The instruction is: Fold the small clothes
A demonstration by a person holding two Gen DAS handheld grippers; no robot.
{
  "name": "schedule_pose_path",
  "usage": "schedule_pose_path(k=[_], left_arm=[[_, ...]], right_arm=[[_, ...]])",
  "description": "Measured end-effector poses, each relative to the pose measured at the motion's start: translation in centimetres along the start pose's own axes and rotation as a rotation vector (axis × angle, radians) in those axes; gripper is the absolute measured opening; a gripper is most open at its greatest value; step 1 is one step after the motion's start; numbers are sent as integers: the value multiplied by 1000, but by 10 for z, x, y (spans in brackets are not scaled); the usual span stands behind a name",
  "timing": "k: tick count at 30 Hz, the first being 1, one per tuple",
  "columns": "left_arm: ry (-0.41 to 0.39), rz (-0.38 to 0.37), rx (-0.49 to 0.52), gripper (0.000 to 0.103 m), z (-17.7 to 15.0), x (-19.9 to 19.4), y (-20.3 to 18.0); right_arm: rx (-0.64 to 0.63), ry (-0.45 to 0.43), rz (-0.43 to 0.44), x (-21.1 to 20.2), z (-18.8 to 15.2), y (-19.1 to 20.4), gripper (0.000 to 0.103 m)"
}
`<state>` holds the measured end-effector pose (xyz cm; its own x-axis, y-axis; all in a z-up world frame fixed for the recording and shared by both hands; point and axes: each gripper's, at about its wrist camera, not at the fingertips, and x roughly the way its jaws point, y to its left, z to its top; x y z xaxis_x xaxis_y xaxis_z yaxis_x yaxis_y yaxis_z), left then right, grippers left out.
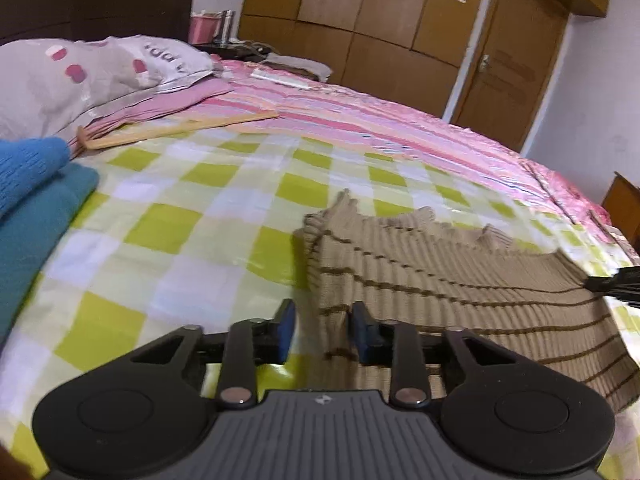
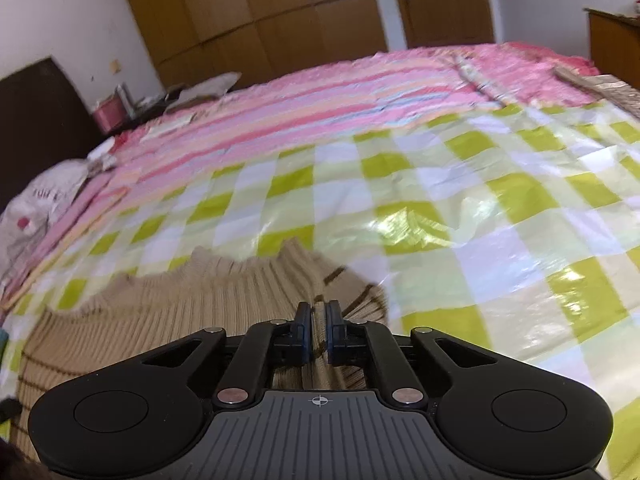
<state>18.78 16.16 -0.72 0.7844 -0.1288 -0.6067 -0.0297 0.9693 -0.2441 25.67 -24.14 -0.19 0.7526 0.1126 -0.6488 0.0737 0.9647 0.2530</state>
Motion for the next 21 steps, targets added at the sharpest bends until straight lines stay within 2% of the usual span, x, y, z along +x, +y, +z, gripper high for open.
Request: schedule_pose_path(k=[2, 4, 7, 9, 13, 16, 21], left_arm=[[5, -13, -24, 32, 0, 1, 6], [19, -11, -21, 33, -1, 4, 7], [35, -5, -17, 33, -2, 5, 5], [34, -10, -25, 33, 0, 1, 5], [22, -24, -51, 32, 3, -9, 9], [29, -32, -71, 32, 1, -16, 10], [62, -53, -96, 32, -8, -24, 8]], right_arm=[[46, -23, -7, -5, 1, -9, 3], [63, -1, -43, 0, 0, -13, 2], [13, 39, -96, 10, -4, -8, 2], [8, 37, -105, 6, -2, -3, 11], [-18, -11, -115, -16, 5, 8, 11], [-50, -18, -66, -30, 4, 24, 12], [-120, 46, 70, -28, -13, 61, 12]])
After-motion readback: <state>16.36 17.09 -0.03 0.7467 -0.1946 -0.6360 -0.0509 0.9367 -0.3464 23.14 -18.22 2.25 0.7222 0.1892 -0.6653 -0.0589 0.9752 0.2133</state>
